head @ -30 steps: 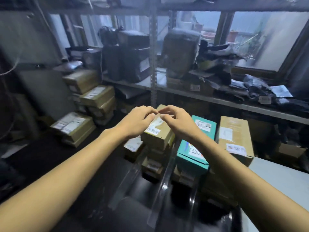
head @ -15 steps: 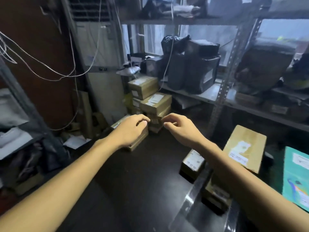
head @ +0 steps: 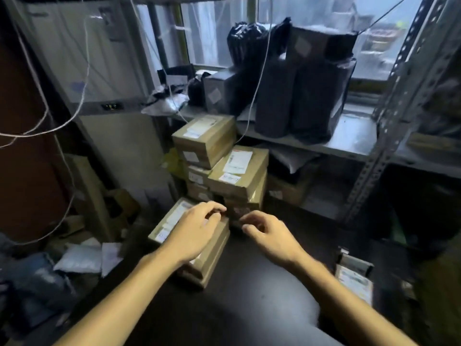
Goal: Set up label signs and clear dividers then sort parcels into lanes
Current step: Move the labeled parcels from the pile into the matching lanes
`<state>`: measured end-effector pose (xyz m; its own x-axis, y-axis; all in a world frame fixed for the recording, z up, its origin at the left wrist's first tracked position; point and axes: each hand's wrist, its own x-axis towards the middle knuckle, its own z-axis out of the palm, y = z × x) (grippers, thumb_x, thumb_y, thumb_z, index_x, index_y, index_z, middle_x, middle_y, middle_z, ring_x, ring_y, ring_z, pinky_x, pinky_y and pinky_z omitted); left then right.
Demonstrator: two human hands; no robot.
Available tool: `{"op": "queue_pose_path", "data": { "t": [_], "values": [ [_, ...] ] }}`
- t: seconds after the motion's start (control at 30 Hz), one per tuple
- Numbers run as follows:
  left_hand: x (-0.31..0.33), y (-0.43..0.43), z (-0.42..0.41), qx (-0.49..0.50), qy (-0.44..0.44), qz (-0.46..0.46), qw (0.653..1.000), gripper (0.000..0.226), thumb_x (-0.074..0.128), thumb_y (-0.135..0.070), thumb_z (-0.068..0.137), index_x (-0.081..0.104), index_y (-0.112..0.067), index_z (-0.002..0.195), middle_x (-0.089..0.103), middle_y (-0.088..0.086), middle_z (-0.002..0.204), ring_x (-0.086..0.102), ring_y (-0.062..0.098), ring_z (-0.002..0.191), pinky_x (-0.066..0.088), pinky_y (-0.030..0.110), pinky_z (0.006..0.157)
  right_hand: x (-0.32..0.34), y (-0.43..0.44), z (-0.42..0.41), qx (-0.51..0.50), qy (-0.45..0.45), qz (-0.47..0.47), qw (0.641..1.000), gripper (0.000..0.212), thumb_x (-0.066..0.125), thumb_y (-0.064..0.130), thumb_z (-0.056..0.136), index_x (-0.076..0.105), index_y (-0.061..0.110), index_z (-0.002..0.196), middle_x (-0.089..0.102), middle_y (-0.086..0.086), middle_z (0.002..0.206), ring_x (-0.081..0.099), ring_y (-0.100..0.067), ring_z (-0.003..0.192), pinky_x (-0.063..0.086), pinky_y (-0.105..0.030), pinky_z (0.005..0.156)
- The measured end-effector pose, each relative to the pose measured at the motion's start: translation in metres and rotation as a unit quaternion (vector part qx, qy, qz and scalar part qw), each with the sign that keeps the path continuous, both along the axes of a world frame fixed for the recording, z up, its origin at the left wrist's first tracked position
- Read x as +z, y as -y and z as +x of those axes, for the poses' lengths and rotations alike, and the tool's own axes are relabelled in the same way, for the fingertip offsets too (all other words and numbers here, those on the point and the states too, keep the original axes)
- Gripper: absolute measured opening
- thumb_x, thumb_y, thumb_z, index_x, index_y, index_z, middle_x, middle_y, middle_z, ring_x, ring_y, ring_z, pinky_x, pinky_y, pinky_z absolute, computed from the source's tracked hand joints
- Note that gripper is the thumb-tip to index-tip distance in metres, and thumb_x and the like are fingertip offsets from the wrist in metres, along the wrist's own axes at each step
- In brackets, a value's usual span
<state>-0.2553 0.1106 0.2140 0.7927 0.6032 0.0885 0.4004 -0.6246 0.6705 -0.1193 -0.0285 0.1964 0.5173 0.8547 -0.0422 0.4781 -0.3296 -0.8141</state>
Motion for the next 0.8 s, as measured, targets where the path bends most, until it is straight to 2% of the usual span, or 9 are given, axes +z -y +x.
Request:
{"op": "queue_pose_path", "data": {
  "t": [0.07,0.2,0.27,0.33,0.4,0.5,0.57,0.67,0.8],
  "values": [
    [-0.015,-0.035,0.021,-0.016,-0.005,-0.02,1.0,0.025,0.051,-0.016,0.098,0.067,-0.025,0.116,0.063,-0.006,0.117,0.057,0.009,0.104,0.045,0.026,0.094,-0.016,-0.029,0.014,-0.044,-0.033,-0.003,0.998,0.022,0.058,0.025,0.094,0.069,0.025,0.113,0.071,0.011,0.108,0.064,-0.006,0.102,0.051,-0.03,0.094],
    [-0.024,-0.093,0.056,-0.034,0.012,-0.042,0.998,0.026,0.051,-0.01,0.097,0.067,-0.022,0.115,0.064,-0.004,0.118,0.057,0.01,0.111,0.038,0.011,0.091,-0.027,-0.073,0.041,-0.127,-0.071,0.01,0.989,0.021,0.059,0.027,0.093,0.067,0.025,0.112,0.07,0.008,0.104,0.065,-0.004,0.092,0.051,-0.022,0.081],
    [-0.03,-0.12,0.074,-0.048,0.012,-0.041,0.998,0.026,0.051,-0.011,0.097,0.066,-0.022,0.116,0.063,-0.002,0.119,0.056,0.014,0.114,0.04,0.021,0.097,-0.029,-0.096,0.056,-0.163,-0.099,0.023,0.981,0.025,0.059,0.028,0.093,0.064,0.024,0.117,0.068,0.005,0.112,0.066,-0.002,0.089,0.053,-0.021,0.08],
    [-0.035,-0.145,0.093,-0.056,0.005,-0.027,0.998,0.026,0.05,-0.017,0.099,0.065,-0.026,0.118,0.061,-0.004,0.122,0.053,0.014,0.118,0.041,0.03,0.1,-0.029,-0.12,0.073,-0.216,-0.107,0.041,0.97,0.037,0.059,0.031,0.092,0.056,0.024,0.128,0.063,0.001,0.122,0.064,-0.012,0.102,0.056,-0.036,0.09],
    [-0.046,-0.166,0.114,-0.07,0.009,-0.001,0.997,0.028,0.049,-0.019,0.098,0.063,-0.026,0.122,0.058,-0.006,0.127,0.048,0.014,0.122,0.038,0.031,0.104,-0.032,-0.149,0.091,-0.272,-0.072,0.049,0.958,0.053,0.059,0.035,0.091,0.046,0.021,0.141,0.057,-0.004,0.134,0.058,-0.02,0.118,0.049,-0.045,0.101],
    [-0.072,-0.174,0.141,-0.137,-0.017,0.118,0.983,0.034,0.048,-0.021,0.097,0.061,-0.023,0.128,0.055,-0.004,0.135,0.043,0.019,0.127,0.033,0.034,0.106,-0.051,-0.178,0.1,-0.304,-0.045,0.023,0.951,0.069,0.062,0.037,0.092,0.032,0.021,0.151,0.041,-0.01,0.149,0.044,-0.027,0.134,0.035,-0.043,0.113],
    [-0.088,-0.166,0.145,-0.141,-0.03,0.18,0.973,0.037,0.044,-0.027,0.094,0.063,-0.025,0.125,0.056,-0.003,0.134,0.043,0.023,0.127,0.035,0.041,0.103,-0.071,-0.187,0.09,-0.317,-0.043,0.021,0.947,0.068,0.066,0.037,0.089,0.035,0.029,0.148,0.043,-0.007,0.147,0.043,-0.025,0.134,0.034,-0.041,0.114],
    [-0.1,-0.163,0.143,-0.131,0.007,0.183,0.974,0.041,0.039,-0.029,0.089,0.066,-0.025,0.12,0.06,-0.001,0.13,0.049,0.026,0.121,0.04,0.044,0.099,-0.08,-0.188,0.085,-0.349,-0.052,0.053,0.934,0.063,0.066,0.043,0.08,0.041,0.042,0.137,0.047,0.003,0.14,0.047,-0.019,0.127,0.04,-0.043,0.11],
    [-0.101,-0.169,0.146,-0.141,0.015,0.176,0.974,0.042,0.037,-0.029,0.09,0.065,-0.025,0.122,0.059,-0.003,0.132,0.047,0.025,0.123,0.039,0.045,0.099,-0.074,-0.194,0.088,-0.368,-0.08,0.06,0.924,0.07,0.069,0.035,0.082,0.036,0.037,0.143,0.045,0.003,0.145,0.047,-0.021,0.13,0.04,-0.045,0.111]
  ]
}}
